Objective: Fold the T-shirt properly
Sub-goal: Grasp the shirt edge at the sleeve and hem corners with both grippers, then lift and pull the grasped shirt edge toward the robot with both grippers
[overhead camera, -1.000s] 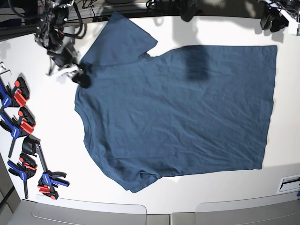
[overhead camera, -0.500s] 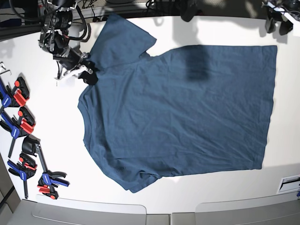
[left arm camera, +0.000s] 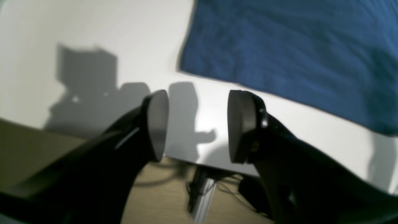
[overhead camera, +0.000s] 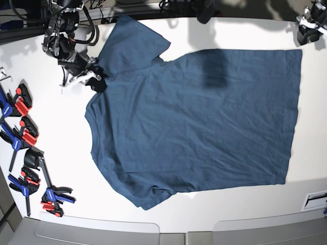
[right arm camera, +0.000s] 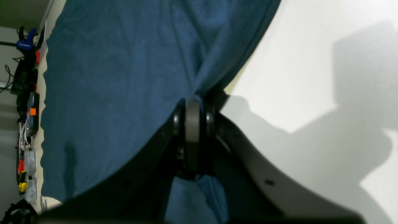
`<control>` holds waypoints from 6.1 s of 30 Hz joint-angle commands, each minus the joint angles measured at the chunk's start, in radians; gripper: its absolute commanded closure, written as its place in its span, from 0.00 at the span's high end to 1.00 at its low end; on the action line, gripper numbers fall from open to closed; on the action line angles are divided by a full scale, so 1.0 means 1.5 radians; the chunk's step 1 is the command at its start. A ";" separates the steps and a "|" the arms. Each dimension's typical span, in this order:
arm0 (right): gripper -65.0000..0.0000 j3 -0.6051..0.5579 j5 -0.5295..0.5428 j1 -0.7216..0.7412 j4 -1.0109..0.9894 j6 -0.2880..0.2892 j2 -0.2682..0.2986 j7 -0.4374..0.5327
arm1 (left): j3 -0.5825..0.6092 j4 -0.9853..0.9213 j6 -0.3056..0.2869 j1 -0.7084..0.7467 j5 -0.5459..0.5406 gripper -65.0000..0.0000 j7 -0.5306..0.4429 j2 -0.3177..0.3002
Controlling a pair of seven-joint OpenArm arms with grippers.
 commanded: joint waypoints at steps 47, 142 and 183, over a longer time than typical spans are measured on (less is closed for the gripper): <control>0.00 0.000 0.002 -0.003 0.000 -0.010 0.004 -0.017 | 0.120 -0.346 -0.055 -0.145 -0.193 0.50 0.135 -0.139; 0.00 0.184 0.030 -0.122 0.328 0.012 0.030 -0.187 | -0.004 -0.031 -0.081 0.001 -0.214 0.00 0.130 -0.117; 0.00 0.009 -0.242 -0.028 0.246 -0.071 0.029 0.017 | 0.101 -0.032 -0.043 -0.145 0.003 0.00 0.003 -0.119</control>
